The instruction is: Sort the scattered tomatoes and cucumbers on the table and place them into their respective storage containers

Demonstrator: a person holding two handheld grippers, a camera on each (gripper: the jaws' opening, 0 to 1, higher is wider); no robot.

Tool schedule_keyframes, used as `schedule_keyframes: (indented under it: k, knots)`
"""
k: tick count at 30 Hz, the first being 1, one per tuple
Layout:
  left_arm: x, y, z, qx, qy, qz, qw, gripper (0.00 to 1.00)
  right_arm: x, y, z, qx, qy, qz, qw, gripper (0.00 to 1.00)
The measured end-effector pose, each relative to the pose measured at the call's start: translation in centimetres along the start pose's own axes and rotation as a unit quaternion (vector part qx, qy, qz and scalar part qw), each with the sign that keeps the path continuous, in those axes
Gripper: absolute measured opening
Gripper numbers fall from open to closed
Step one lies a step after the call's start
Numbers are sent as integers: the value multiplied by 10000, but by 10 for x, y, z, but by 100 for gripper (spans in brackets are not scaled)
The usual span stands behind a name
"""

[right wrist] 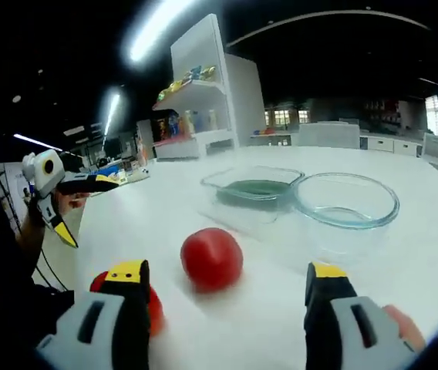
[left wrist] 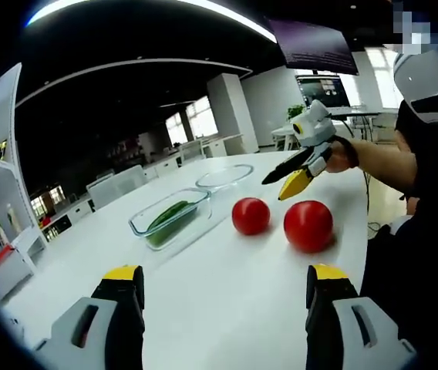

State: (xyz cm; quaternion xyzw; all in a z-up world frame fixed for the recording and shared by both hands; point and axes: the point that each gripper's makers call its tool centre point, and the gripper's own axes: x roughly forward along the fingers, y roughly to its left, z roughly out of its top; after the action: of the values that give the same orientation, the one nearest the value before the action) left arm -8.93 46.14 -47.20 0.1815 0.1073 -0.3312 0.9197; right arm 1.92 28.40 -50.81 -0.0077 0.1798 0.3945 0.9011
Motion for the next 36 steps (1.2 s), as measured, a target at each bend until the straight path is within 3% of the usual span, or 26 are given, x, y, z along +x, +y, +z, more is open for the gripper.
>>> schedule_keyframes:
  k: [8,15,36]
  knots:
    - [1,-3,0,-4,-4,-29,10000,86,31,14,-3,-115,224,226,9994,73]
    - [-1,-2,3,-19,-78,0,10000,86,45,24,-7,-165,319,305,9989,69]
    - [-3,1,-4,10,1,85,10000,86,56,35,-16,-436,589,359,9967,57]
